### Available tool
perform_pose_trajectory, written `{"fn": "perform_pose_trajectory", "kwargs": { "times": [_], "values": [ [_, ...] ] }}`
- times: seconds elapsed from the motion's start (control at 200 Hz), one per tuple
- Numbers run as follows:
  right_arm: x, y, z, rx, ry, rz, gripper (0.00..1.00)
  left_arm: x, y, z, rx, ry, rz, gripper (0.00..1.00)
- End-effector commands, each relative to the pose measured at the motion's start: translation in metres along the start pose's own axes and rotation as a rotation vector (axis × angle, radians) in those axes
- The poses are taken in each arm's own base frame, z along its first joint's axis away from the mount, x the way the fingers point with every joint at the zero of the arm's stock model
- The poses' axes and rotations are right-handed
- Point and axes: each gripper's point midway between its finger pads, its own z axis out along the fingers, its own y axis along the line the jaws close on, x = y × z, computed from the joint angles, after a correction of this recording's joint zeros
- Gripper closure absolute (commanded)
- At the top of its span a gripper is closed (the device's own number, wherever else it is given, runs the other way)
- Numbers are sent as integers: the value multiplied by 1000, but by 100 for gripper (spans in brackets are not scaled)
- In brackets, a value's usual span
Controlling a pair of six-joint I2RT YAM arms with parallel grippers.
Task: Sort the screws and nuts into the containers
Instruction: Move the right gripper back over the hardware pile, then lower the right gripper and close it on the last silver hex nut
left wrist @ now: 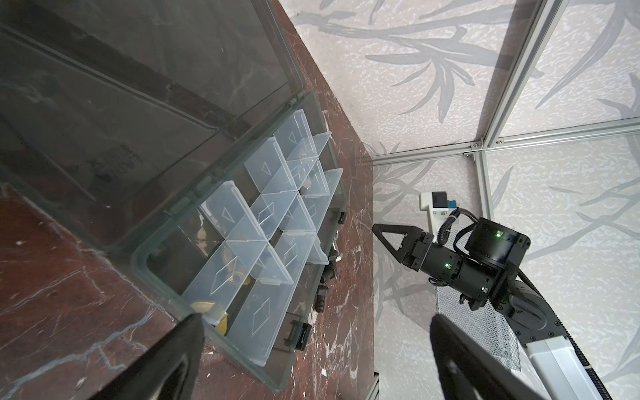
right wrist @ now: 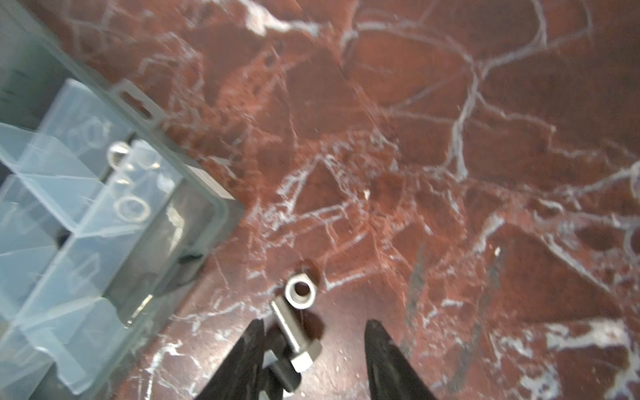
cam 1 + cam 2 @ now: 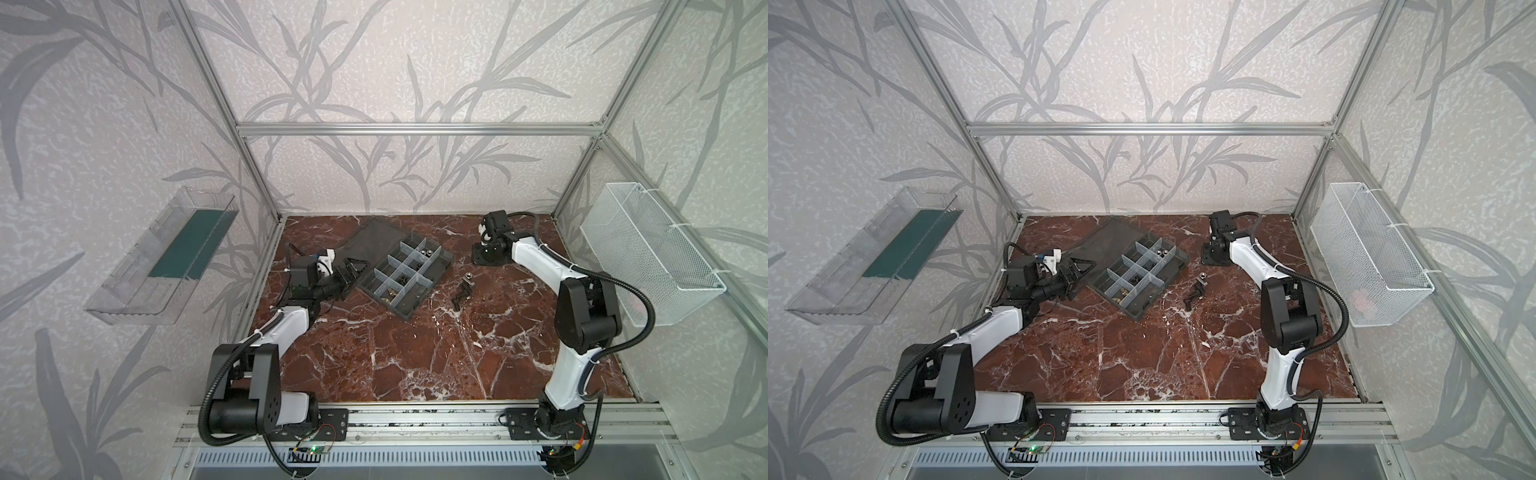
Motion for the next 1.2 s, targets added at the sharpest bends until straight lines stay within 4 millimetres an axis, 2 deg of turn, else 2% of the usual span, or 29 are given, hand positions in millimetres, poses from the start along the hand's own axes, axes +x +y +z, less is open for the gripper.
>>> {"fn": "perform_pose_trajectory", "kwargs": {
  "times": [0.0,0.25,0.515,0.815,1.195],
  "values": [
    [22,-9,8,65,85,-4,52,-7,-16,-3,32,-12,37,1],
    [45,-26,29,150,176,-24,52,-7,-14,-2,27,-13,35,1],
    [57,-36,45,200,230,-40,52,-8,-12,0,26,-14,27,0],
    [58,-29,58,175,245,-45,52,-8,-11,-1,22,-18,25,1],
    [57,-5,69,128,249,-95,53,-8,-10,-1,20,-19,23,0]
  ]
}}
